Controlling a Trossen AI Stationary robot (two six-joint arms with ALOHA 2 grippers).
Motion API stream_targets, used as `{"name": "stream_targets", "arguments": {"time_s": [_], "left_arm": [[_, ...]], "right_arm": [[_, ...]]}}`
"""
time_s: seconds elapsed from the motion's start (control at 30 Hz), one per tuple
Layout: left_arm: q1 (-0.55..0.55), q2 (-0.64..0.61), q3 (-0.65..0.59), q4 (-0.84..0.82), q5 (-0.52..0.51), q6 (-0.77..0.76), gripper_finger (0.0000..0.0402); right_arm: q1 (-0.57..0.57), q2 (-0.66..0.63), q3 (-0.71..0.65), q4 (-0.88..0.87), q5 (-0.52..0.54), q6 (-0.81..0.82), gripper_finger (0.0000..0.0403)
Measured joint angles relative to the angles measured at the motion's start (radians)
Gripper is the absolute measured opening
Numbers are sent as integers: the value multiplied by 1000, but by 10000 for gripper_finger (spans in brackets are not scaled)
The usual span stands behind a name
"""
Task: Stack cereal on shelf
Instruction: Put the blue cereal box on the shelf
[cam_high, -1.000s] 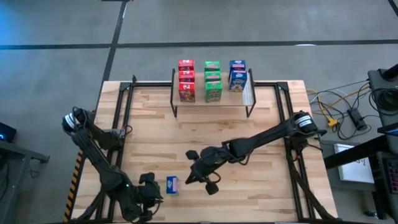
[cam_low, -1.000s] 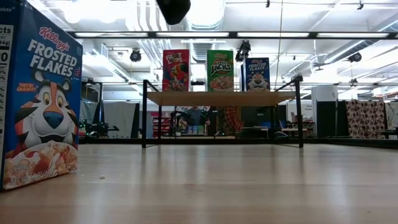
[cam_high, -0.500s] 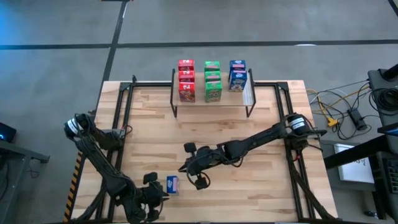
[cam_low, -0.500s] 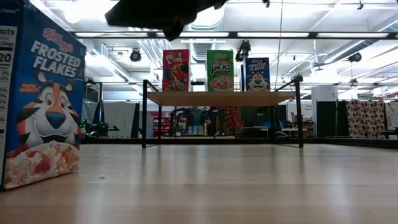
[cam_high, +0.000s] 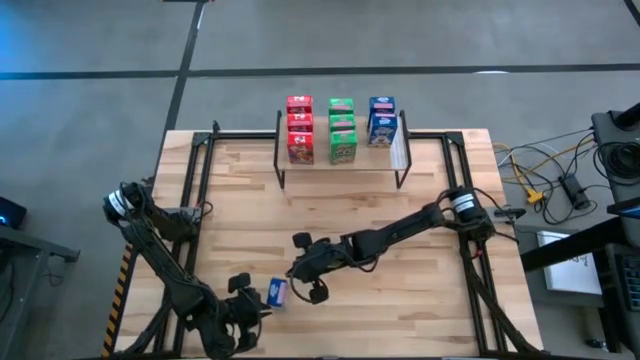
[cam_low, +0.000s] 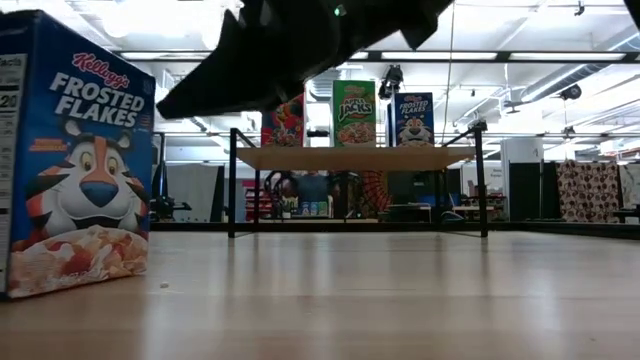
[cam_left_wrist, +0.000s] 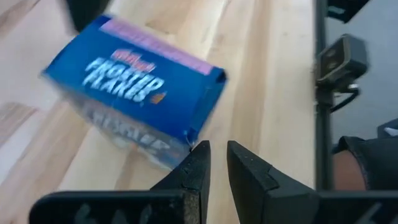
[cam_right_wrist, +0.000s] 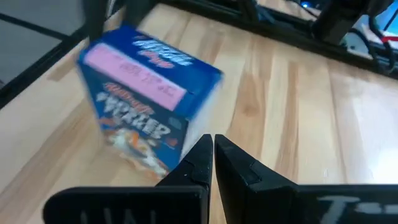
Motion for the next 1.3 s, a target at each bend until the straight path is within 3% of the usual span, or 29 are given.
{"name": "stream_targets", "arguments": {"time_s": [0.37, 0.8, 1.03, 1.13, 1.3], "left_arm": [[-1, 0, 0, -57, 8, -67, 37], [0, 0, -2, -63, 14, -67, 37], [-18, -14, 33, -65, 39, -18, 37], [-30, -18, 78, -64, -28, 86, 37], [-65, -21, 144, -69, -246, 350, 37]], "right_arm": [[52, -26, 0, -3, 14, -57, 9], [53, -105, 0, -228, 9, -37, 9], [52, -156, 0, -212, 8, -66, 9], [50, -157, 0, -182, 8, -67, 9], [45, -156, 0, -140, -2, -69, 25]]}}
